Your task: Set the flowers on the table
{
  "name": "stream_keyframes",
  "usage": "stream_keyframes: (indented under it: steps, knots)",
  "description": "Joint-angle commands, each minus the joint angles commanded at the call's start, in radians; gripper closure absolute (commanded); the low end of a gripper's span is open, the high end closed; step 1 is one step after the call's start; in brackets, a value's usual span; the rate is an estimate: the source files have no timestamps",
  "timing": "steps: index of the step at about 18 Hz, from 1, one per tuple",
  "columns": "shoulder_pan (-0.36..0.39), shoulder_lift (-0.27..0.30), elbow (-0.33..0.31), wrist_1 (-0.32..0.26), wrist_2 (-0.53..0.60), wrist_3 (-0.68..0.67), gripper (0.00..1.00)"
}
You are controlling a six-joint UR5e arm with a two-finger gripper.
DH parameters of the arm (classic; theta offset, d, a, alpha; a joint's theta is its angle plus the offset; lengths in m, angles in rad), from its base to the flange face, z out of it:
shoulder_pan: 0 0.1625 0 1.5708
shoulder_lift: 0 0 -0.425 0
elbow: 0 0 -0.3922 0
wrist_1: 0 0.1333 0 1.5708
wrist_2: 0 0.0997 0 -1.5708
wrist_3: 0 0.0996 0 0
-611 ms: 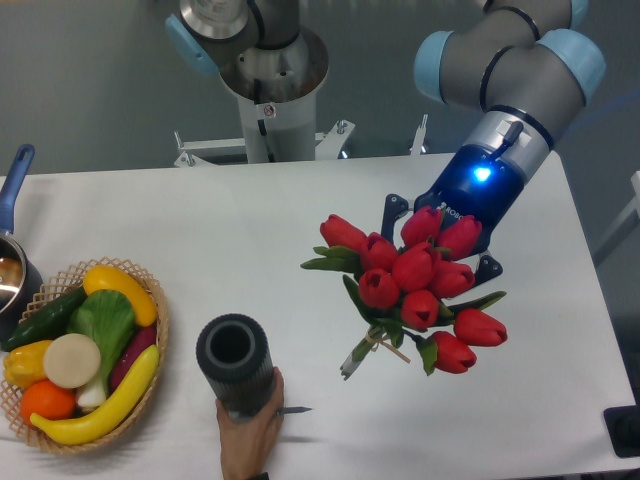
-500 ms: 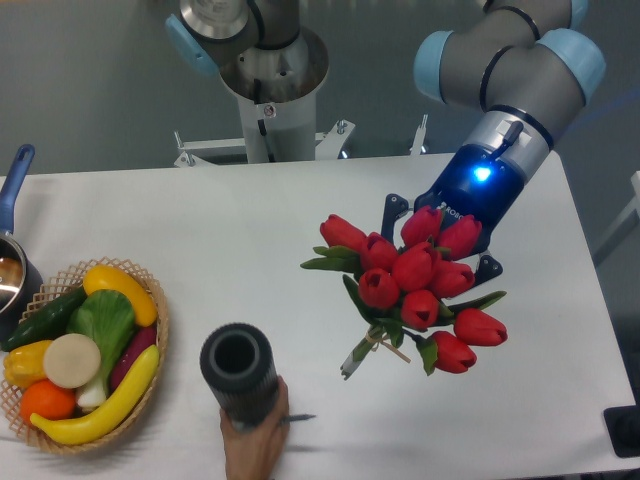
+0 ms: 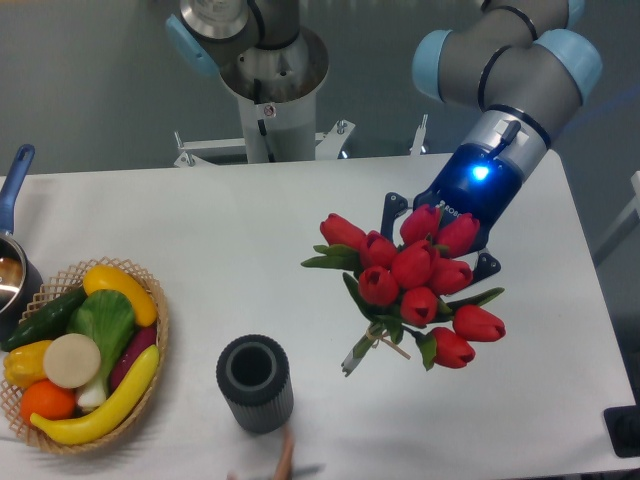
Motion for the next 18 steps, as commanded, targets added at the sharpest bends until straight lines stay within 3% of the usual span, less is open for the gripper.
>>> stream_keyframes:
  steps: [14,18]
  knots:
    - [-0.008,0.032,-0.015,-0.002,0.238,0.08,0.65]
    - [-0.012,0.049,-0.044,-0.003,0.362,0.167,0.65]
